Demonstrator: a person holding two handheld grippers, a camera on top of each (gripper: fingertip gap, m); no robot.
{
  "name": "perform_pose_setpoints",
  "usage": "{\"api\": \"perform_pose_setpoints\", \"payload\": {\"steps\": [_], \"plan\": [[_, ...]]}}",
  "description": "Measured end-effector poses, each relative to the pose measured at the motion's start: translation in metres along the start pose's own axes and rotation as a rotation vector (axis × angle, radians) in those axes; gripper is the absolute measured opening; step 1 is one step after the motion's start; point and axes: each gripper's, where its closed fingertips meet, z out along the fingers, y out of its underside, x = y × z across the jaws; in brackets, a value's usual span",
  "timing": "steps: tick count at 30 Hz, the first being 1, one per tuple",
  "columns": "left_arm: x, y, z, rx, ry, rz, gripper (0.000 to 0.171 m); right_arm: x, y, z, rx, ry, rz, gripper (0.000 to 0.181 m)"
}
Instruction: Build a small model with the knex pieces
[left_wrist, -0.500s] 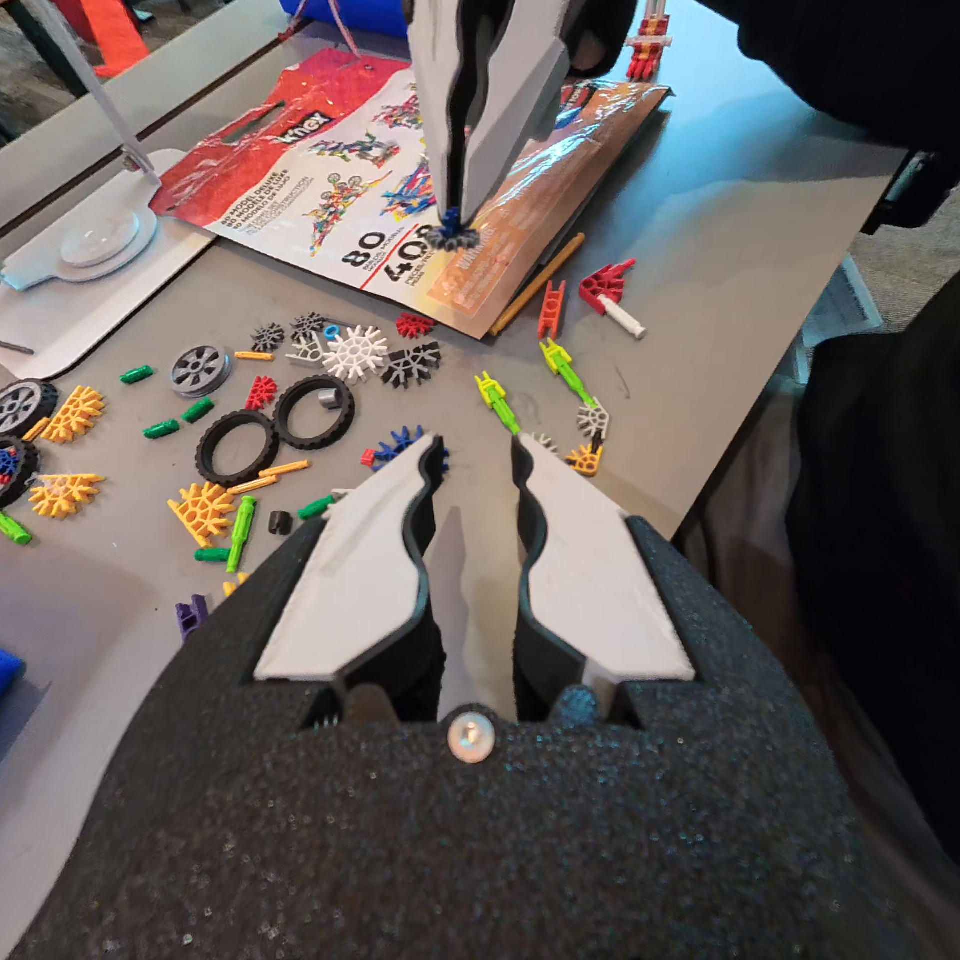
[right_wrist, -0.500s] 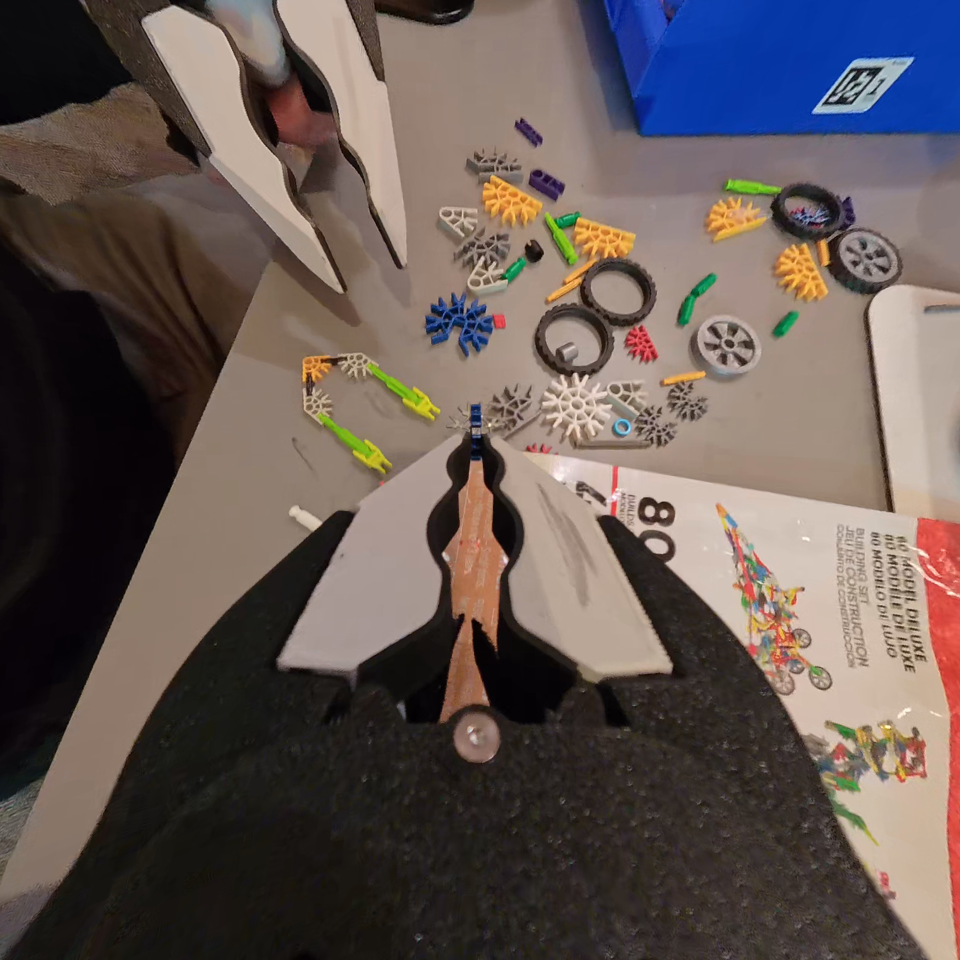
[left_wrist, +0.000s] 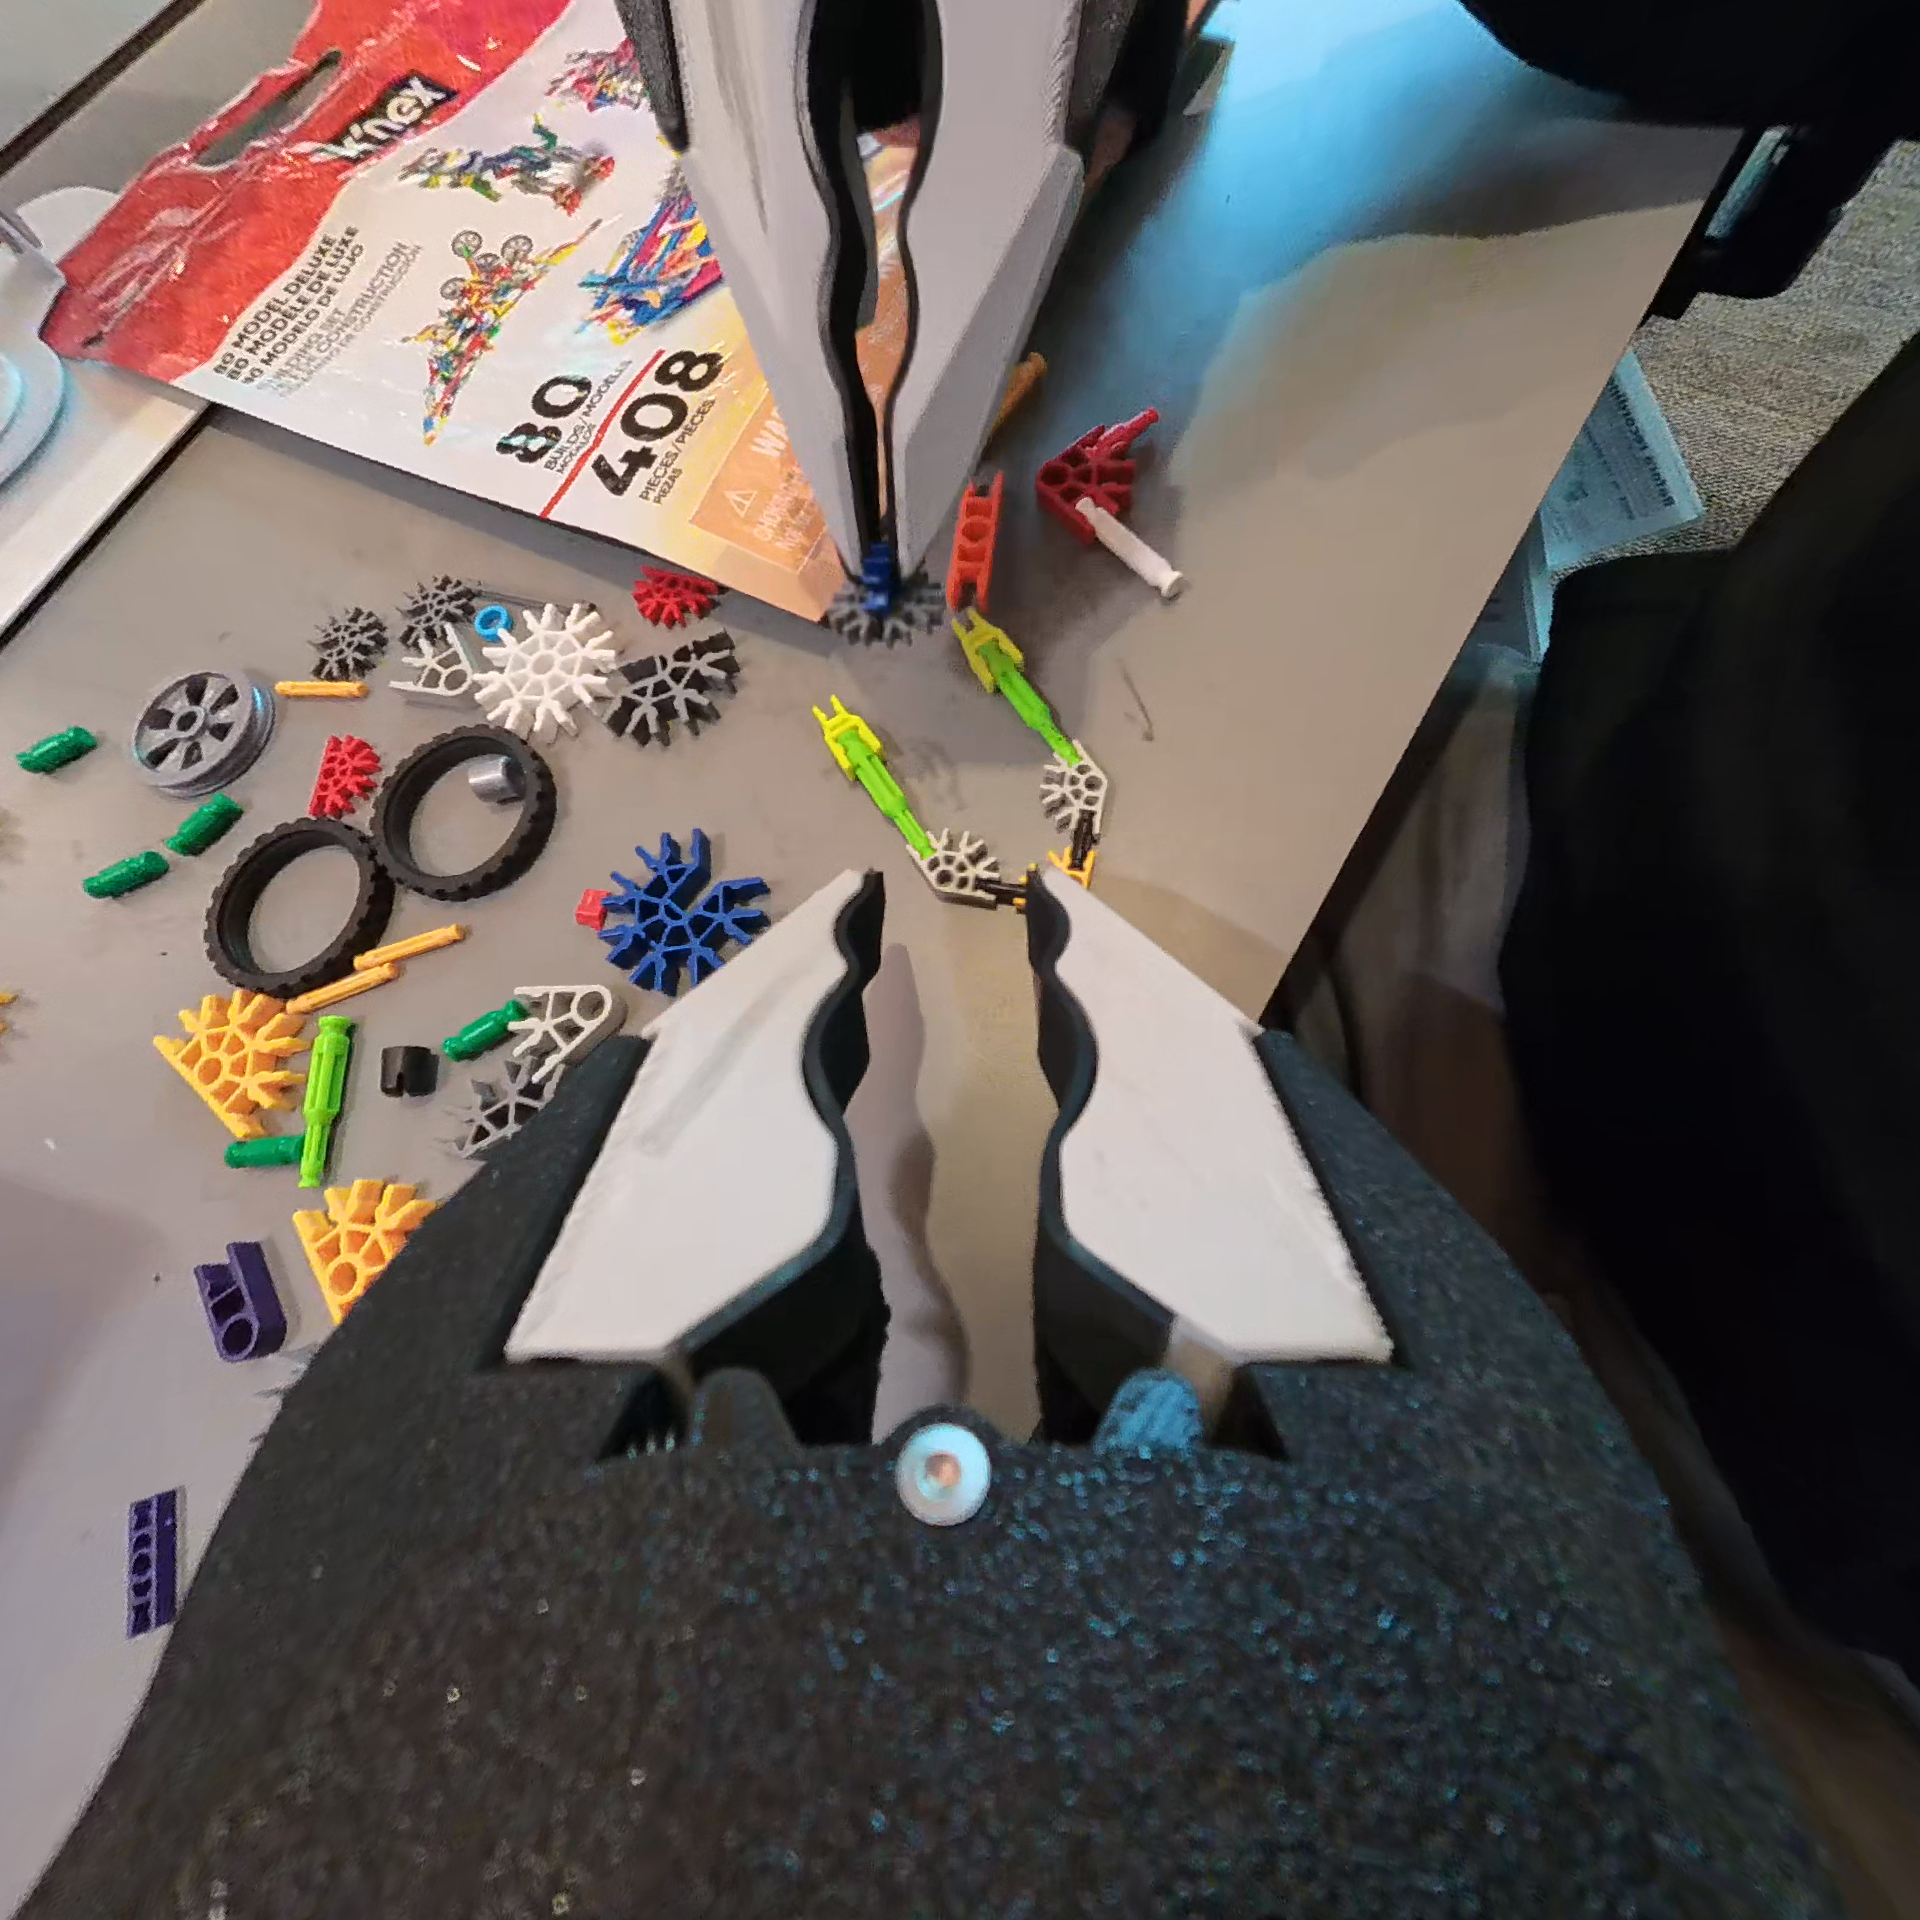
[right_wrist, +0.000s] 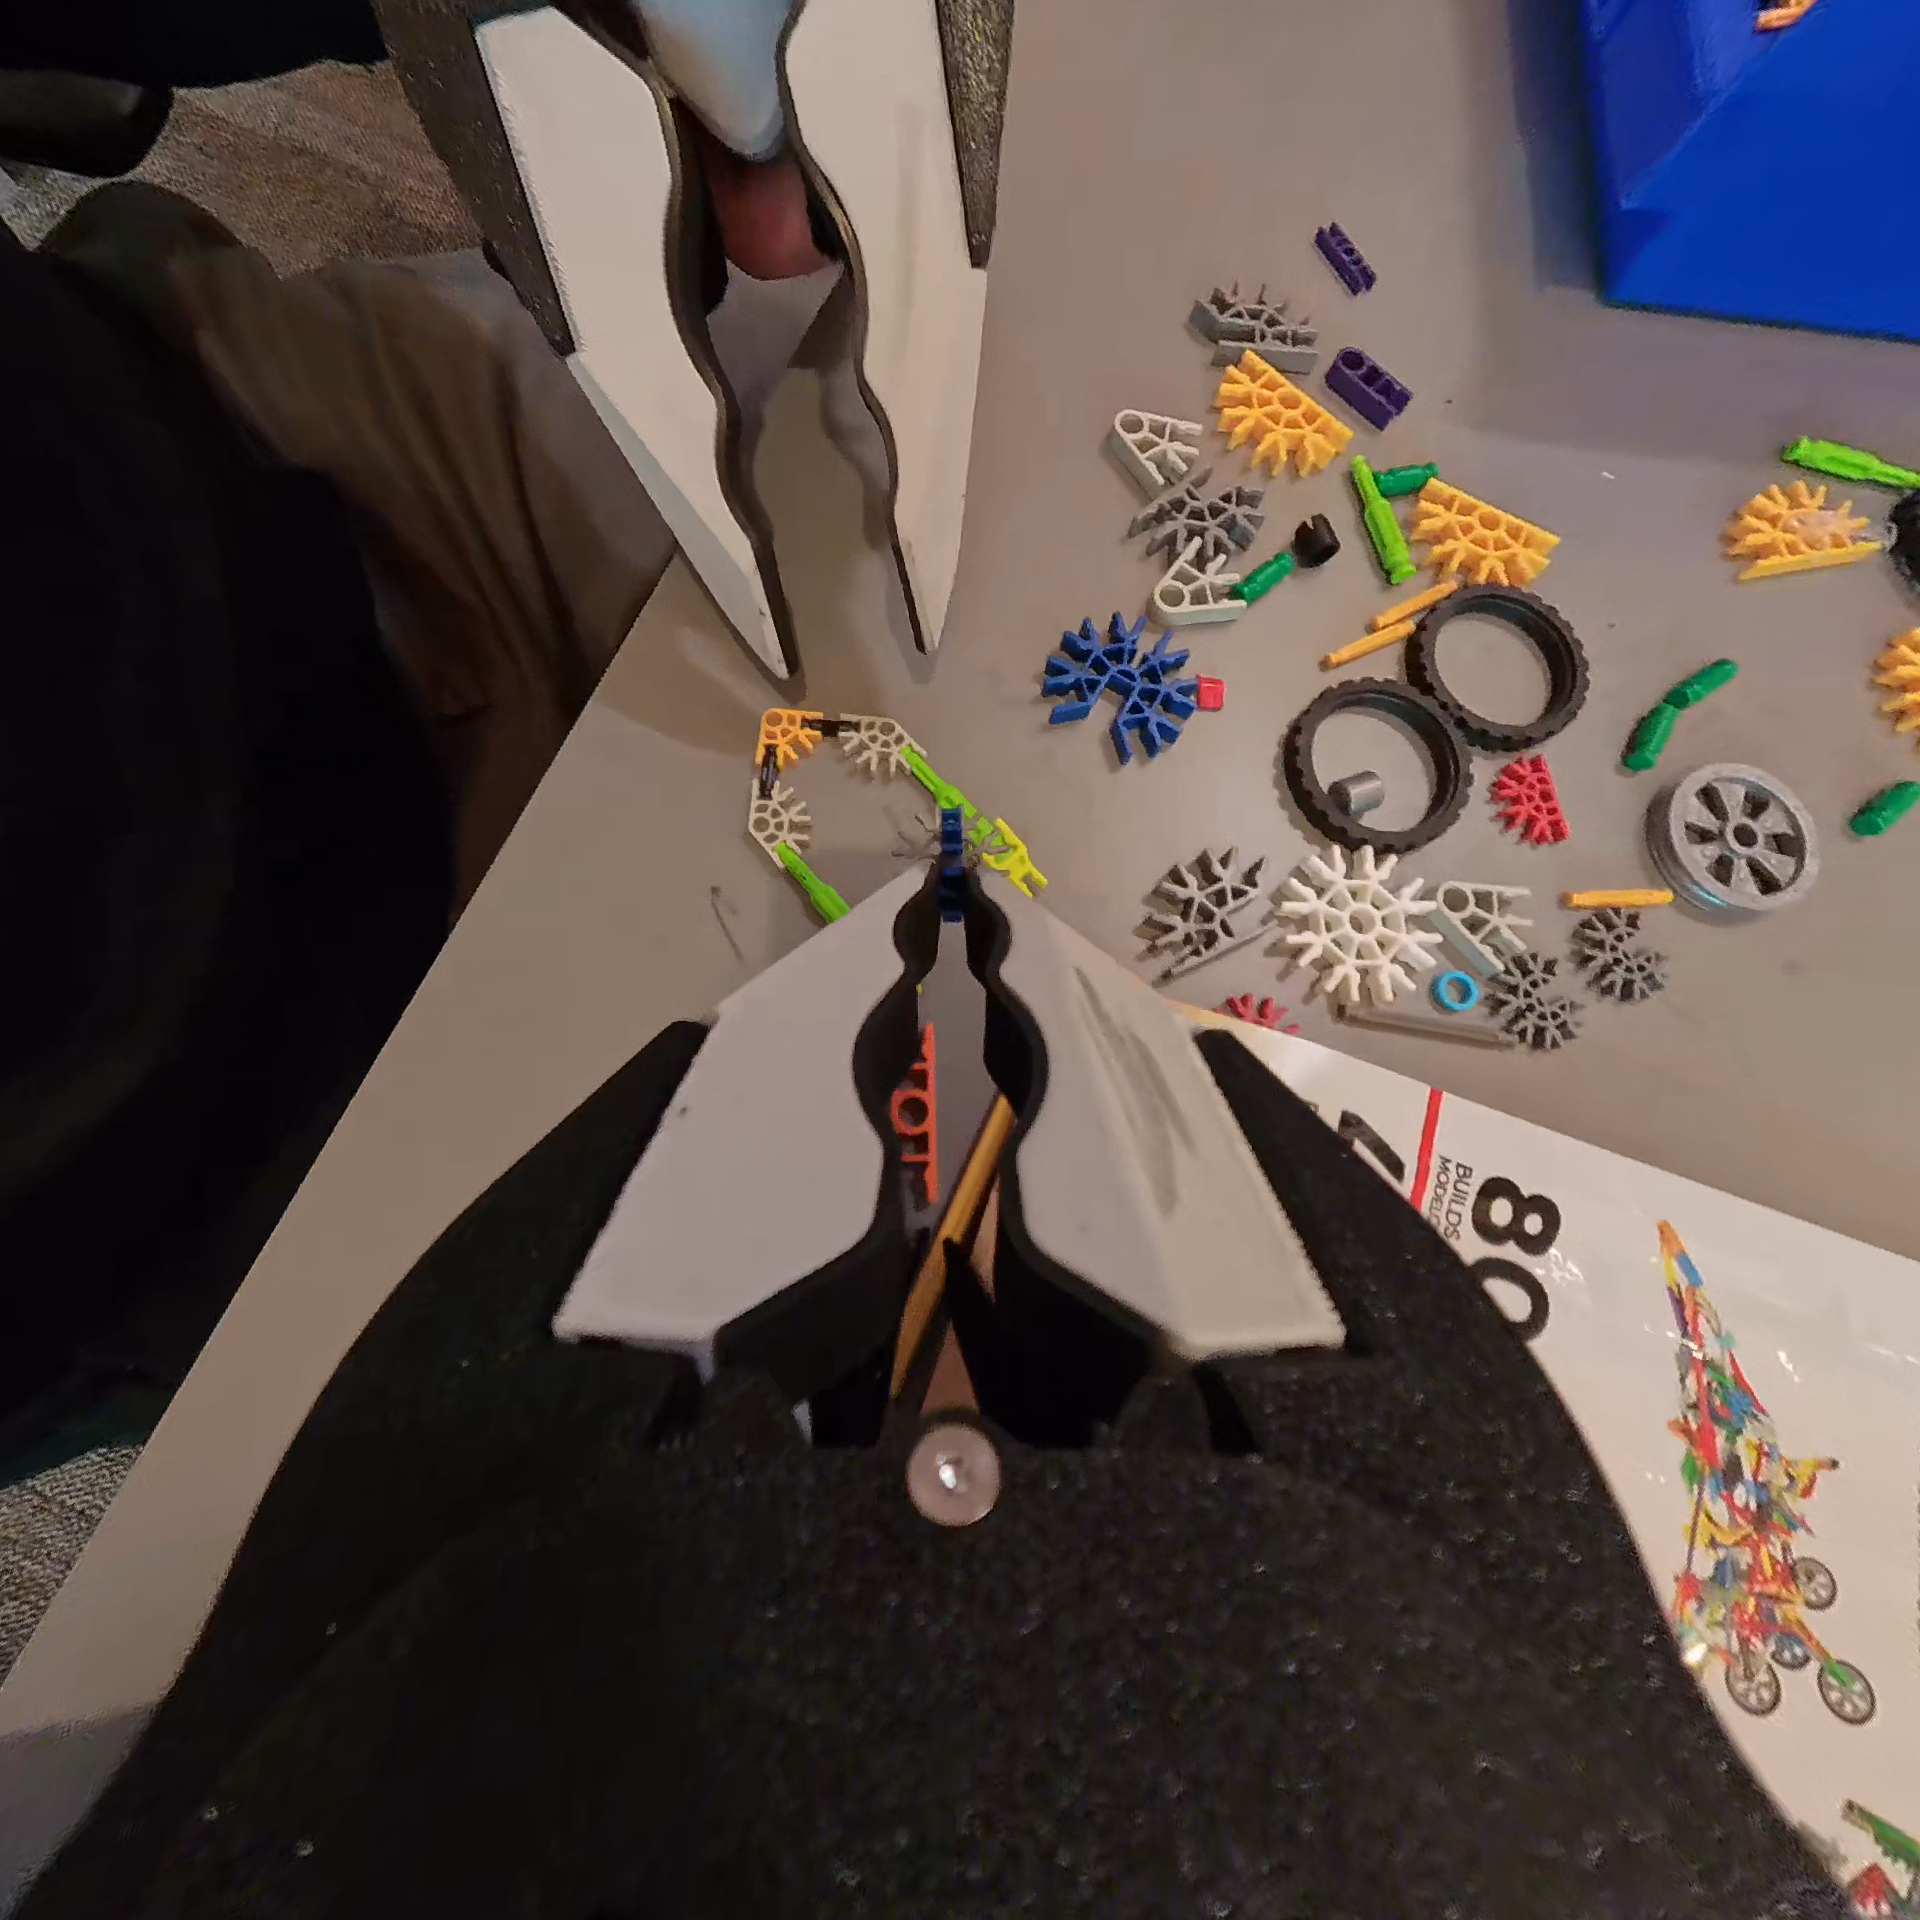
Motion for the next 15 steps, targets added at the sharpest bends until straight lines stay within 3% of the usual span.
{"api": "perform_pose_setpoints", "payload": {"steps": [15], "plan": [[0.002, 0.005, 0.008, -0.015, 0.008, 0.0, 0.028, -0.014, 0.0, 0.022, -0.044, -0.045, -0.057, 0.002]]}}
